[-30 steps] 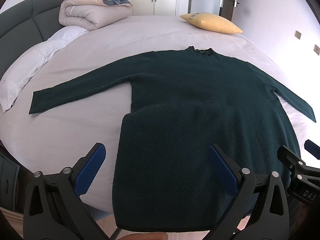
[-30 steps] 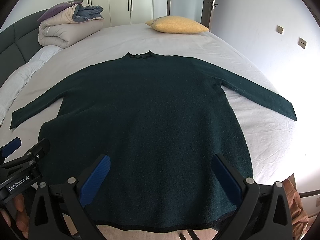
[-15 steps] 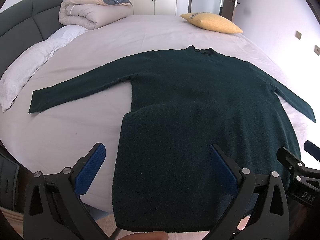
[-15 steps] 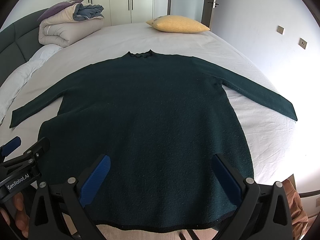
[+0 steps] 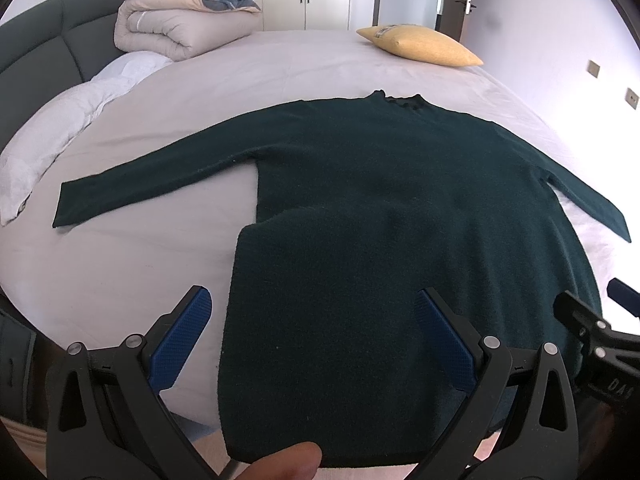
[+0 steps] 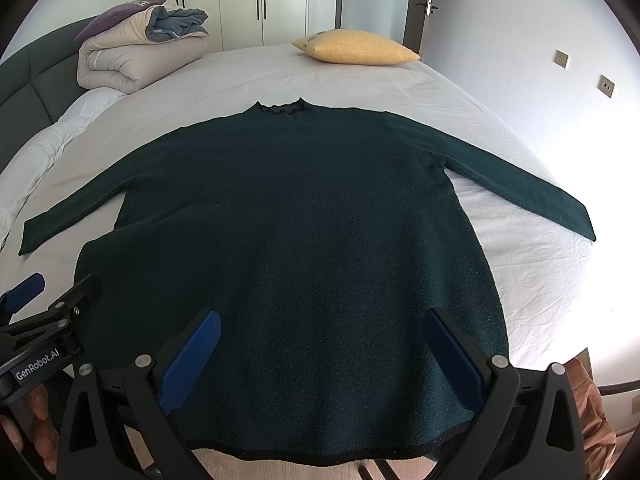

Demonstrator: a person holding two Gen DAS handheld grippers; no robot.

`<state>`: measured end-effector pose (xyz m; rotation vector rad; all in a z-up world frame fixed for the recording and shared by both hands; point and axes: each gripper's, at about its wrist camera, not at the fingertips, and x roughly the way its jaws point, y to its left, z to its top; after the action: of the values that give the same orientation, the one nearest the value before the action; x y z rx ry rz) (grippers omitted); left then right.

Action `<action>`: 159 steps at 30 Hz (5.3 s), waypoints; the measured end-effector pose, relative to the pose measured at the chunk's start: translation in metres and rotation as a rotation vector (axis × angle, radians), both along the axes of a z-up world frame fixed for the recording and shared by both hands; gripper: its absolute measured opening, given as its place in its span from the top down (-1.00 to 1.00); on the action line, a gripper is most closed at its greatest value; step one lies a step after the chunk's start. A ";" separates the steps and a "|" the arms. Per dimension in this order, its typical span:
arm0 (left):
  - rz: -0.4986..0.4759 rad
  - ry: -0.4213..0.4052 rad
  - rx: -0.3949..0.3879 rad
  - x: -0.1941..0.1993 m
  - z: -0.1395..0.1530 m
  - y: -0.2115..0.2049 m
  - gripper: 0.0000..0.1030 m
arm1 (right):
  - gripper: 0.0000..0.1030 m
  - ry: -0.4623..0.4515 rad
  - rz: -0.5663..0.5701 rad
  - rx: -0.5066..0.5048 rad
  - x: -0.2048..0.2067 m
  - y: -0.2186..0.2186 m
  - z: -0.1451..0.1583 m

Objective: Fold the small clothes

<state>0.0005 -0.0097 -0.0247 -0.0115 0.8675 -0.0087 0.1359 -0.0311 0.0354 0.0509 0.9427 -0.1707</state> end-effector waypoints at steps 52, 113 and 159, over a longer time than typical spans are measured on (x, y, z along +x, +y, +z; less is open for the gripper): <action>-0.216 0.093 -0.540 0.225 -0.020 -0.040 -0.95 | 0.77 -0.308 -0.595 0.463 0.043 -0.408 0.003; -0.043 0.128 -0.694 0.350 -0.086 -0.002 0.88 | -0.46 -0.290 -0.355 0.984 0.101 -0.224 -0.073; -0.020 0.251 -0.611 0.375 -0.112 0.015 0.84 | -0.23 -0.328 -0.393 0.959 0.091 -0.269 -0.049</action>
<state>0.3758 0.0056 -0.1367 -0.5865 1.0884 -0.2960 0.2273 -0.3006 -0.0141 1.1214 0.6056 -0.0544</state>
